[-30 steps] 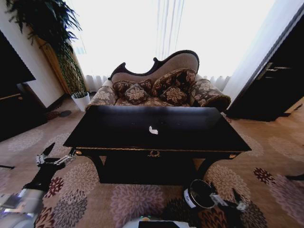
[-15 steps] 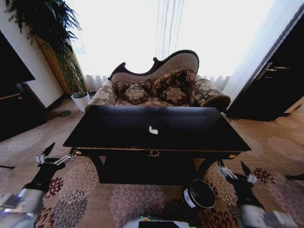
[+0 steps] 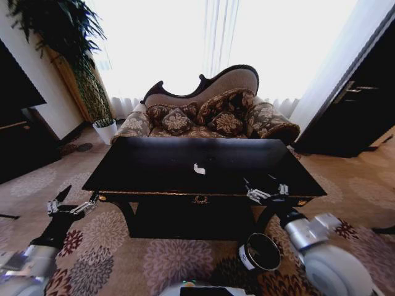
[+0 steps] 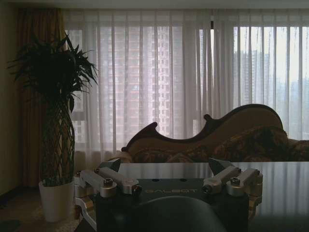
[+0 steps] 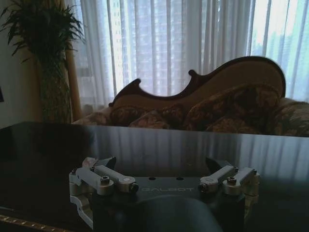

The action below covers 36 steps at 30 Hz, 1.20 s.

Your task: Move to the front of the table and place the trash on the table into the trash bin.

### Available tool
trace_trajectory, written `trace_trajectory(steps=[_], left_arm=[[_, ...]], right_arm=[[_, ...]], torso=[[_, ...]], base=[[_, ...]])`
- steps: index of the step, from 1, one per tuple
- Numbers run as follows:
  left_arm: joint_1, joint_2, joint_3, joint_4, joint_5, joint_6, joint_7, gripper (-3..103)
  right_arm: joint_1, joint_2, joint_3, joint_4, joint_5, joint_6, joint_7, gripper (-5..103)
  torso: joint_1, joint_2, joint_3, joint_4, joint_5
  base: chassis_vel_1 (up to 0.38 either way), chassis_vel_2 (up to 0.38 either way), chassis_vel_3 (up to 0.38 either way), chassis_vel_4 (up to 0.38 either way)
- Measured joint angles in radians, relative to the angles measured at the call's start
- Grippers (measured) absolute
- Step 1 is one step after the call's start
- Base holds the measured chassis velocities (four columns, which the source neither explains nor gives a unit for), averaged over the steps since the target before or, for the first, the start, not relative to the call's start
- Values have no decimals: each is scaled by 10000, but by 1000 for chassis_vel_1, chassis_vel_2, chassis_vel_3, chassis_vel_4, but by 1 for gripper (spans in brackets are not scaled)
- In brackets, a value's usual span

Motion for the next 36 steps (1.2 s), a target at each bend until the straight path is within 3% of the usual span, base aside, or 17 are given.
trace_trajectory(steps=[2,7,8,12,17,18,22,23,25,26,30,36], left_arm=[[0,0,0,0,0,0,0,100],[0,0,0,0,0,0,0,100],[0,0,0,0,0,0,0,100],[0,0,0,0,0,0,0,100],[0,0,0,0,0,0,0,100],[0,0,0,0,0,0,0,100],[0,0,0,0,0,0,0,100],[0,0,0,0,0,0,0,100],[0,0,0,0,0,0,-1,100],[0,0,0,0,0,0,-1,100],[0,0,0,0,0,0,1,100],[0,0,0,0,0,0,0,100]], right_arm=[[192,-284,-73,-88,260,-165,20,100],[1750,-1911,-697,-903,1537,-883,182,100],[1750,-1911,-697,-903,1537,-883,182,100],[3012,-3135,-1558,-1815,1913,-1029,334,100],[4140,-3826,-2736,-2411,2026,-1120,224,100],[4140,-3826,-2736,-2411,2026,-1120,224,100],[6409,-3988,-5000,-2851,2276,-1320,363,100],[6409,-3988,-5000,-2851,2276,-1320,363,100],[7665,-3847,-6397,-3014,2382,-1545,434,100],[7665,-3847,-6397,-3014,2382,-1545,434,100],[9410,-3489,-8191,-3228,2396,-1818,523,100],[10679,-3034,-9541,-3729,2349,-1927,636,100]], torso=[[0,1,0,0,1],[0,0,0,0,-1],[0,0,0,0,-1],[0,0,0,3,-1],[-1,1,-1,-1,0],[-1,1,-1,-1,0],[-1,2,-1,1,-2],[-1,2,-1,1,-2],[0,2,-1,2,0],[0,2,-1,2,0],[-2,2,-1,0,-3],[-1,1,-1,1,-2]], base=[[0,0,0,0],[0,0,0,0],[0,0,0,0],[0,0,0,0],[0,0,0,0],[0,0,0,0],[0,0,0,0],[0,0,0,0],[0,0,0,0],[0,0,0,0],[0,0,0,0],[0,0,0,0]])
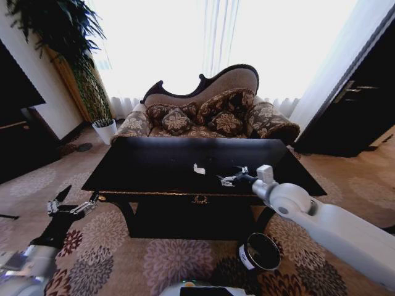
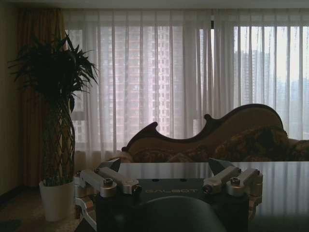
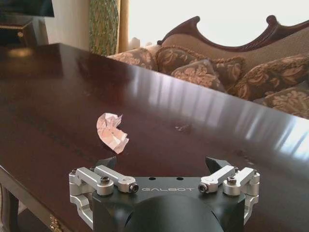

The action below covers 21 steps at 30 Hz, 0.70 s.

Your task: Move to the front of the table and place the trash on the table into the trash bin.

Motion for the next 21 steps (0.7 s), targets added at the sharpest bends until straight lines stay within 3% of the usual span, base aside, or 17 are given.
trace_trajectory(steps=[7,13,21], left_arm=[[0,0,0,-1,0,0,0,100],[0,0,0,0,0,0,0,100],[-1,0,0,0,0,0,0,100]], right_arm=[[1184,567,-1648,-716,-113,-70,5,100],[1838,971,-2428,-1119,-191,-60,4,100],[3802,1636,-4103,-1903,16,-167,139,100]], torso=[[0,0,0,-2,-1],[-1,1,-1,-2,-1],[-1,1,0,-1,0]], base=[[0,0,0,0],[0,0,0,0],[0,0,0,0]])
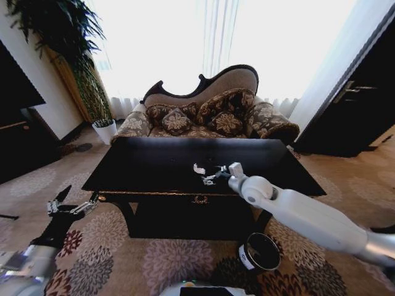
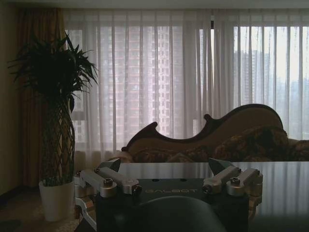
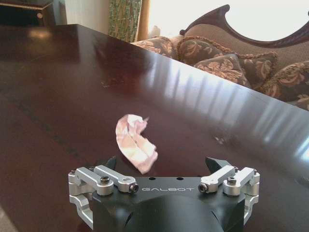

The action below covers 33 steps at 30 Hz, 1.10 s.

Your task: Move to the front of the table and place the trash on the table into the trash bin.

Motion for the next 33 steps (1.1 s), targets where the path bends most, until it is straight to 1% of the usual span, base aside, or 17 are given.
trace_trajectory(steps=[9,10,11,12,13,14,17,19,20,21,22,23,25,26,29,31,33], left_arm=[[0,0,0,0,0,0,0,100],[1,0,0,0,0,0,0,100],[1,0,0,0,0,0,0,100],[1,0,0,0,0,0,0,100],[0,0,0,0,0,0,0,100],[0,0,0,0,1,0,0,100],[0,0,0,0,0,0,0,100],[1,0,0,0,0,0,1,100],[0,0,0,0,0,0,0,100],[0,0,0,0,0,0,0,100],[1,0,0,0,0,0,0,100],[0,0,0,0,0,0,0,100],[0,0,0,0,0,0,0,100],[0,0,0,0,0,0,0,100],[0,0,0,0,0,0,0,100],[0,0,1,0,0,0,0,100],[0,0,0,0,0,0,0,100]], right_arm=[[901,553,-933,-568,273,-12,286,100],[929,568,-971,-600,274,-9,300,102],[952,571,-999,-628,271,8,298,99],[952,571,-999,-628,271,8,298,99],[961,571,-1011,-641,269,20,290,94],[964,572,-1016,-646,268,30,275,94],[958,603,-1020,-651,261,49,264,77],[951,614,-1020,-653,255,56,263,77],[936,622,-1019,-653,249,65,263,66],[936,622,-1019,-653,249,65,263,66],[921,624,-1008,-652,243,77,262,61],[897,624,-984,-642,242,84,264,61],[836,579,-924,-580,250,92,267,50],[836,579,-924,-580,250,92,267,50],[750,357,-836,-457,275,105,266,33],[692,322,-778,-425,285,106,268,33],[555,267,-641,-366,291,110,297,23]], torso=[[-1,1,-1,0,0],[-1,1,-1,0,1],[-1,1,-1,0,1],[-1,1,-1,0,1],[-1,1,-2,0,1],[-1,2,-2,0,1],[-2,2,-2,0,1],[-2,2,-2,0,1],[-2,2,-2,0,1],[-2,2,-2,0,1],[-1,1,-1,1,1],[-2,1,-1,1,1],[-1,1,0,2,3],[-1,1,0,2,3],[0,0,0,0,0],[0,0,1,-1,0],[0,0,1,1,2]], base=[[0,0,0,0],[0,0,0,0],[0,0,0,0],[0,0,0,0],[0,0,0,0],[0,0,0,0],[0,0,0,0],[0,0,0,0],[0,0,0,0],[0,0,0,0],[0,0,0,0],[0,0,0,0],[0,0,0,0],[0,0,0,0],[0,0,0,0],[0,0,0,0],[0,0,0,0]])
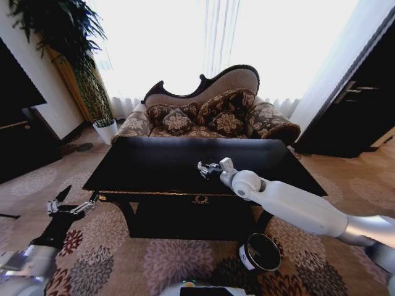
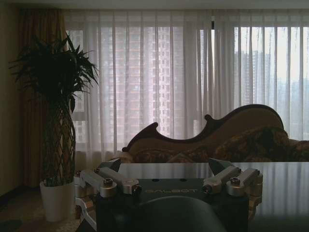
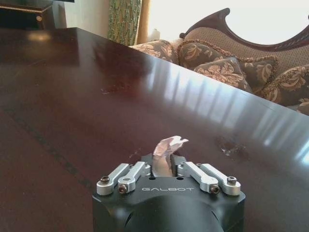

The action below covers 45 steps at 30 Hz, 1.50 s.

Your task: Move to the front of the table and place the trash on the table into the trash bin.

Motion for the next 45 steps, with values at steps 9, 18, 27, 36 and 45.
trace_trajectory(steps=[9,18,27,36,45], left_arm=[[0,0,0,0,0,0,0,100],[0,0,0,0,0,0,-2,100],[0,0,0,0,0,0,0,100],[1,0,0,0,0,0,0,100],[1,0,0,0,0,0,0,100]], right_arm=[[-407,-377,575,451,475,-90,342,1],[-2698,-1466,3202,1721,191,117,84,0],[-7284,-1940,7928,3330,-1061,999,-321,0],[-11233,-426,12123,4283,-2179,1924,-871,0],[-15174,3170,14405,4690,-5324,4386,-2611,0]], torso=[[1,-3,3,-1,1],[2,-3,1,-2,0],[0,0,-2,-5,1],[1,0,-2,0,0],[-3,2,-3,-3,-5]], base=[[0,0,0,0],[0,0,0,0],[0,0,0,0],[0,0,0,0],[0,0,0,0]])
